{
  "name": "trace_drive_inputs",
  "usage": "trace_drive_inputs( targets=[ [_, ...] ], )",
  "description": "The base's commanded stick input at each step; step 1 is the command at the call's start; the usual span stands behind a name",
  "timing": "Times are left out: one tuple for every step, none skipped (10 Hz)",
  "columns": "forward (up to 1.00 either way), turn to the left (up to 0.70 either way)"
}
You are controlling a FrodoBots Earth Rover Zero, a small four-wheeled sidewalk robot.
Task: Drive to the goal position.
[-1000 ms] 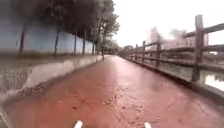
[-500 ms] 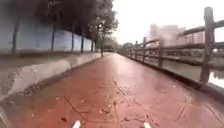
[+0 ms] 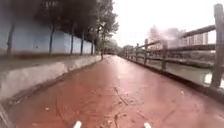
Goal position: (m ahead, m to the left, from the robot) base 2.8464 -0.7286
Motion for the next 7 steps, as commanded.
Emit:
trace_drive_inputs(
  targets=[
    [0.5, 0.0],
    [0.5, 0.0],
    [0.5, 0.0],
    [0.5, 0.0],
    [0.5, 0.0],
    [0.5, 0.0],
    [0.5, 0.0]
  ],
)
